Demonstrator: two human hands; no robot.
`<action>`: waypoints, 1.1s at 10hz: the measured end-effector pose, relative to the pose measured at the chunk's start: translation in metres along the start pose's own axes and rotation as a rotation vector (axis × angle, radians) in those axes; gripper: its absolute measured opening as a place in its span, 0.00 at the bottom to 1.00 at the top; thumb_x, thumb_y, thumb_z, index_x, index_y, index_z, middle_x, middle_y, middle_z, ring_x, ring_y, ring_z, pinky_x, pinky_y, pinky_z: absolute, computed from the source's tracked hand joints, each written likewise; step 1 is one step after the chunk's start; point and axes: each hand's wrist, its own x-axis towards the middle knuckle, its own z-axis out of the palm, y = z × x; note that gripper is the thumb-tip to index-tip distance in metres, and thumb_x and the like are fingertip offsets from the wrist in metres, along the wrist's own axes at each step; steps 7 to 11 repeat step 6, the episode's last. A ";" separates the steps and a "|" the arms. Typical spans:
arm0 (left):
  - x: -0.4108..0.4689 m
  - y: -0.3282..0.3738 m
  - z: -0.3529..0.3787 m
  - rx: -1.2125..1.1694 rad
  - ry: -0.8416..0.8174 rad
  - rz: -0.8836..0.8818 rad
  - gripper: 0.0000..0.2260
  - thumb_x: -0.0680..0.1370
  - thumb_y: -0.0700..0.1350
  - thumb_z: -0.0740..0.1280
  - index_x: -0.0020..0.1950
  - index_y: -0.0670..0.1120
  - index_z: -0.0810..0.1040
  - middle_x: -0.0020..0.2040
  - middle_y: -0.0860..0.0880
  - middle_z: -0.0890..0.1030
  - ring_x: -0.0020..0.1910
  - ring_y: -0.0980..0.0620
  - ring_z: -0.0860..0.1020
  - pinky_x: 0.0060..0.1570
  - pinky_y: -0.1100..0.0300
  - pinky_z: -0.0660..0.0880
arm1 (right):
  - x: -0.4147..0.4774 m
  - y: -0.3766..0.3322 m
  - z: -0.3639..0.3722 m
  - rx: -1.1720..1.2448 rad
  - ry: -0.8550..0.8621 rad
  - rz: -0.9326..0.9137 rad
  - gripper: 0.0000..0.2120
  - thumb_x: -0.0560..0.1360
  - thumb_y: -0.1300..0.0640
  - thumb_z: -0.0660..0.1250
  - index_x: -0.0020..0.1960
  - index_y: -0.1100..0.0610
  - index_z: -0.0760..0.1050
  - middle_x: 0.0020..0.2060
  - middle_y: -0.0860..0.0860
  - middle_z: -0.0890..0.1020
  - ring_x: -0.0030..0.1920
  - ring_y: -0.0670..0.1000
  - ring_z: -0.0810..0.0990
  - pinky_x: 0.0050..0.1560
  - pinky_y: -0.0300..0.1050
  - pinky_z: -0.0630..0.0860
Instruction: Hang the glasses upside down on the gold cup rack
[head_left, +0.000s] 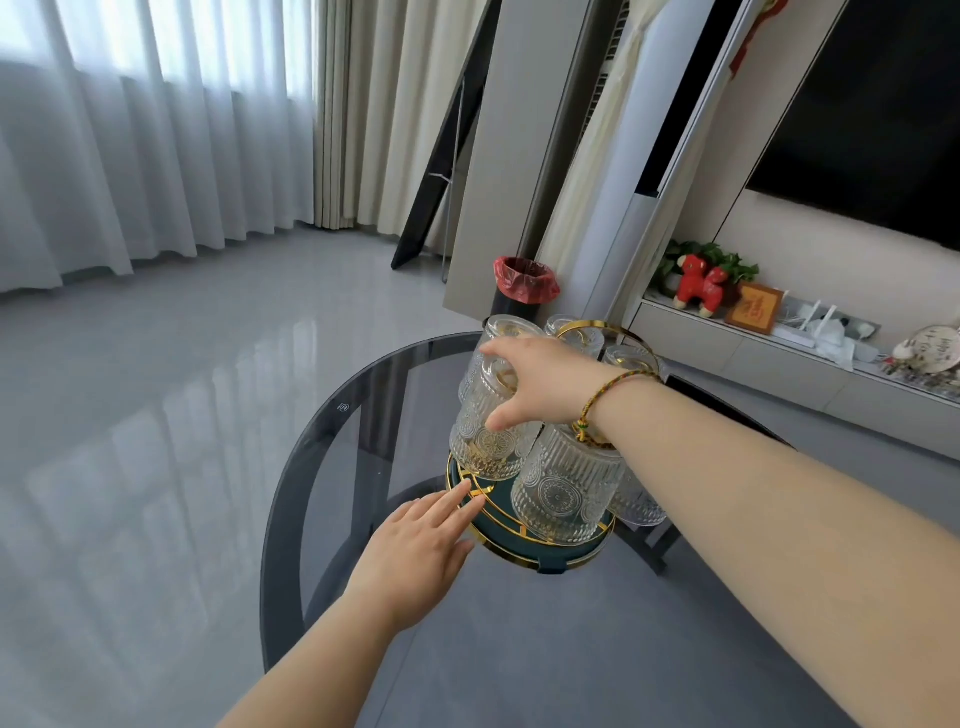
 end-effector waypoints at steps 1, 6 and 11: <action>0.001 0.000 0.000 -0.004 -0.009 -0.005 0.21 0.79 0.55 0.44 0.71 0.56 0.48 0.75 0.53 0.51 0.73 0.52 0.55 0.72 0.56 0.52 | 0.001 0.000 0.001 0.039 -0.007 -0.014 0.39 0.65 0.51 0.72 0.69 0.55 0.56 0.70 0.56 0.64 0.68 0.57 0.63 0.66 0.50 0.63; -0.007 0.005 0.001 0.001 -0.006 -0.045 0.26 0.76 0.58 0.39 0.69 0.52 0.60 0.71 0.52 0.65 0.71 0.54 0.61 0.70 0.59 0.56 | -0.054 0.015 0.006 0.255 0.256 -0.054 0.27 0.70 0.51 0.66 0.66 0.52 0.62 0.67 0.52 0.66 0.67 0.51 0.62 0.65 0.43 0.59; -0.007 0.005 0.001 0.001 -0.006 -0.045 0.26 0.76 0.58 0.39 0.69 0.52 0.60 0.71 0.52 0.65 0.71 0.54 0.61 0.70 0.59 0.56 | -0.054 0.015 0.006 0.255 0.256 -0.054 0.27 0.70 0.51 0.66 0.66 0.52 0.62 0.67 0.52 0.66 0.67 0.51 0.62 0.65 0.43 0.59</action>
